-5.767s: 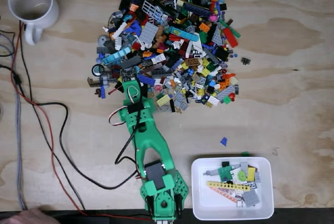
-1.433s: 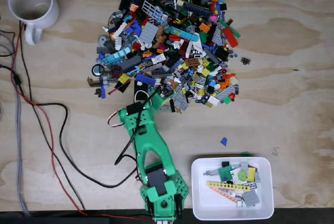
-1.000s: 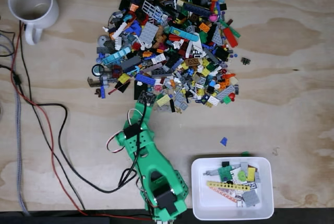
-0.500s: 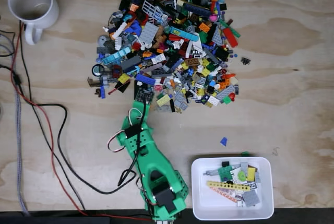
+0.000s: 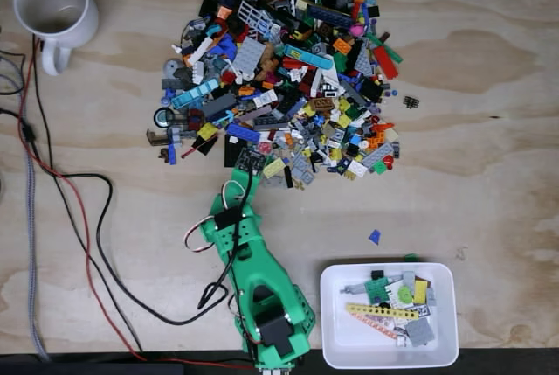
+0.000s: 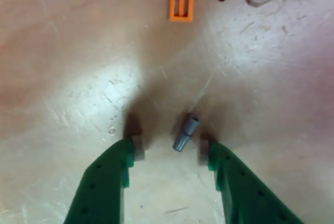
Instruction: Find the closest Lego and put it in the bin.
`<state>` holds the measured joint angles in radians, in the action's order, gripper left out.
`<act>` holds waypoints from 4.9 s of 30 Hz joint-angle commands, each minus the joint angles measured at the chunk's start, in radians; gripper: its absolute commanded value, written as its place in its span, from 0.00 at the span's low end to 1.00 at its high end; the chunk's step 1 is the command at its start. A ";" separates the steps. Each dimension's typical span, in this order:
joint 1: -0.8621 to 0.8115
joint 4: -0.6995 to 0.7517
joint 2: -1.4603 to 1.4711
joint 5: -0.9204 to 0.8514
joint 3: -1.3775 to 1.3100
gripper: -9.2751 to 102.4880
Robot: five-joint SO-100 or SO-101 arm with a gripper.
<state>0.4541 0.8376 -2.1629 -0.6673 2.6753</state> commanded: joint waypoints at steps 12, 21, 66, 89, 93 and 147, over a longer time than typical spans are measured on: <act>-0.060 -0.064 0.023 -0.054 0.012 0.20; -0.012 -0.087 0.051 -0.051 0.018 0.16; 0.003 0.026 0.048 0.032 -0.064 0.14; -0.080 0.167 0.018 -0.034 -0.221 0.11; -0.150 0.249 -0.002 -0.074 -0.319 0.11; -1.318 0.048 -0.339 -0.815 -0.376 0.12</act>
<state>-1.0983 0.9434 -2.4344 -1.4972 2.3899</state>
